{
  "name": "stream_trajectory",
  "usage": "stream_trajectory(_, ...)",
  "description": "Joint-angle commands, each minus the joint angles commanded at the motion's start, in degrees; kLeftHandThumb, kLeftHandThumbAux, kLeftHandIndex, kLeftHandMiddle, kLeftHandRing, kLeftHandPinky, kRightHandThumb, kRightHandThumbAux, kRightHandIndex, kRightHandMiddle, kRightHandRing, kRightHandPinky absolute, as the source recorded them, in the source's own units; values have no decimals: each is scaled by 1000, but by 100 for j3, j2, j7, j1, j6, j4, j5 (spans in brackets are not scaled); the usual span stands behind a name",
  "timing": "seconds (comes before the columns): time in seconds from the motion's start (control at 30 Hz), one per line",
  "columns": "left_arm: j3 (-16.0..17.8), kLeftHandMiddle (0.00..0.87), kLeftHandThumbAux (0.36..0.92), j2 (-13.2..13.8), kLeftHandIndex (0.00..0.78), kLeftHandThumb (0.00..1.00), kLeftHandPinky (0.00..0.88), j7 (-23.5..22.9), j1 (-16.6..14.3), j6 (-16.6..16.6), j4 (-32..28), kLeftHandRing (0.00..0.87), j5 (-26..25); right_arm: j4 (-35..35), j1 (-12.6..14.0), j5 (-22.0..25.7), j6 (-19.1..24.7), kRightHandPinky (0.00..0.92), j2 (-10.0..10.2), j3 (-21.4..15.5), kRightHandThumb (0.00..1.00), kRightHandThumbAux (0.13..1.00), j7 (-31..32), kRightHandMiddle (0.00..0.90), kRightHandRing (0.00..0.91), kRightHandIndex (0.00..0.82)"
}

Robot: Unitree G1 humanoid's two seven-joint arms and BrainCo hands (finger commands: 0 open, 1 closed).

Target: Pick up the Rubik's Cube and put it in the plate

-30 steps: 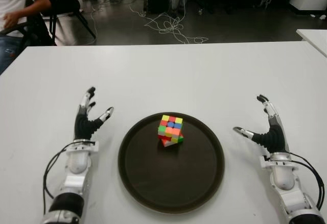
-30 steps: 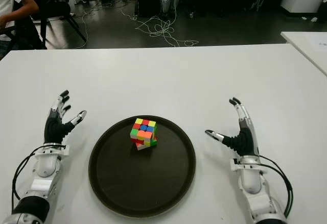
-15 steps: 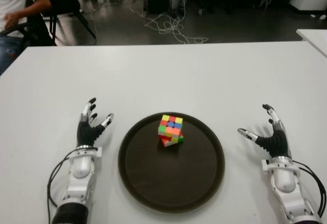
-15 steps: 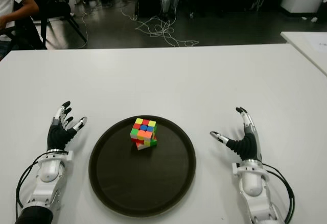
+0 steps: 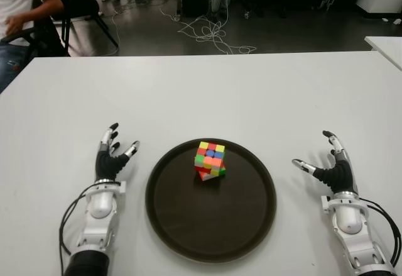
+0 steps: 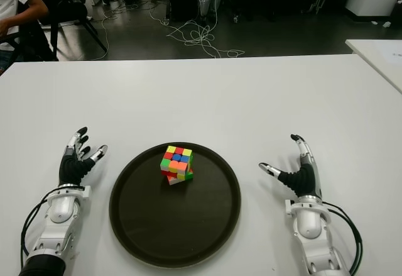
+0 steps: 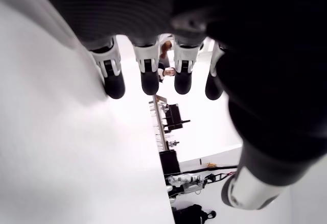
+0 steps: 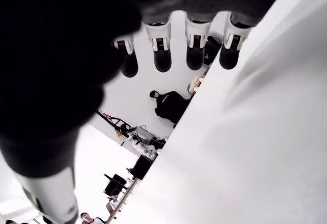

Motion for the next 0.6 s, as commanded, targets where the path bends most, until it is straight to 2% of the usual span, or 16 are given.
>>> stream_trajectory(0.47, 41, 0, 778, -33, 0, 0, 0, -25, 17, -35, -43, 0, -22, -116, -6, -11, 275, 0, 53, 4, 0, 745, -90, 0, 0, 0)
stream_trajectory(0.6, 68, 0, 786, -28, 0, 0, 0, -33, -1, -74, 0, 0, -34, -101, -4, -15, 231, 0, 58, 26, 0, 760, -100, 0, 0, 0)
